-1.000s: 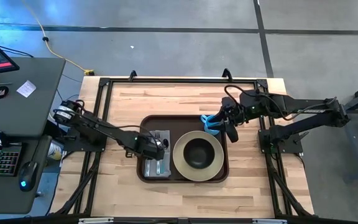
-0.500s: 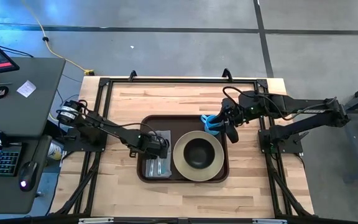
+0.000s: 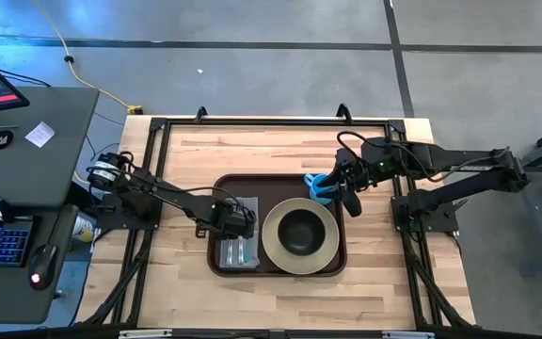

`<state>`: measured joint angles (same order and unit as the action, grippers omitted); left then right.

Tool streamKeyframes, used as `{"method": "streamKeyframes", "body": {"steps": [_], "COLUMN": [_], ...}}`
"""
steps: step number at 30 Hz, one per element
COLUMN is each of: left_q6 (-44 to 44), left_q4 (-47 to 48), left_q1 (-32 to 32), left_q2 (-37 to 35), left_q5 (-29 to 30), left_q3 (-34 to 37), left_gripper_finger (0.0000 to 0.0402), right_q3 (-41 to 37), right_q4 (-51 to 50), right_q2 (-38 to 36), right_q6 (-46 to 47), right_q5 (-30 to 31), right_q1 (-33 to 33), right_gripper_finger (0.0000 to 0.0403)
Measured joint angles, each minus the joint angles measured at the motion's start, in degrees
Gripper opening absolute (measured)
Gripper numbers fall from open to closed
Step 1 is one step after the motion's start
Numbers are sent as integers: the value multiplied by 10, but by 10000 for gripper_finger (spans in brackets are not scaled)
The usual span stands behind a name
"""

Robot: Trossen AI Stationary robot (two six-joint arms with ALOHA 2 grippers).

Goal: Set up tray
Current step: Put the blue patterned knife on the gray napkin to the left of the blue patterned fork

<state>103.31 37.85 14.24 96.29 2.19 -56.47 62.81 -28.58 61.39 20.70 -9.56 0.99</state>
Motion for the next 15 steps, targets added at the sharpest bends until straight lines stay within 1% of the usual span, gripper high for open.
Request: {"method": "streamKeyframes", "body": {"steps": [4,10,15], "left_q6": [-14,-29,-21], "left_q4": [-5,7,12], "left_q1": [0,0,0], "left_q2": [0,0,0], "left_q5": [-4,-21,-29], "left_q3": [0,-1,-1], "left_gripper_finger": [62,84,69], "right_q3": [0,0,0], "right_q4": [-1,-1,-4], "right_q2": [0,0,0], "right_q6": [-2,-6,-9], "right_q5": [0,0,0], "right_q1": [0,0,0], "right_gripper_finger": [139,139,139]}}
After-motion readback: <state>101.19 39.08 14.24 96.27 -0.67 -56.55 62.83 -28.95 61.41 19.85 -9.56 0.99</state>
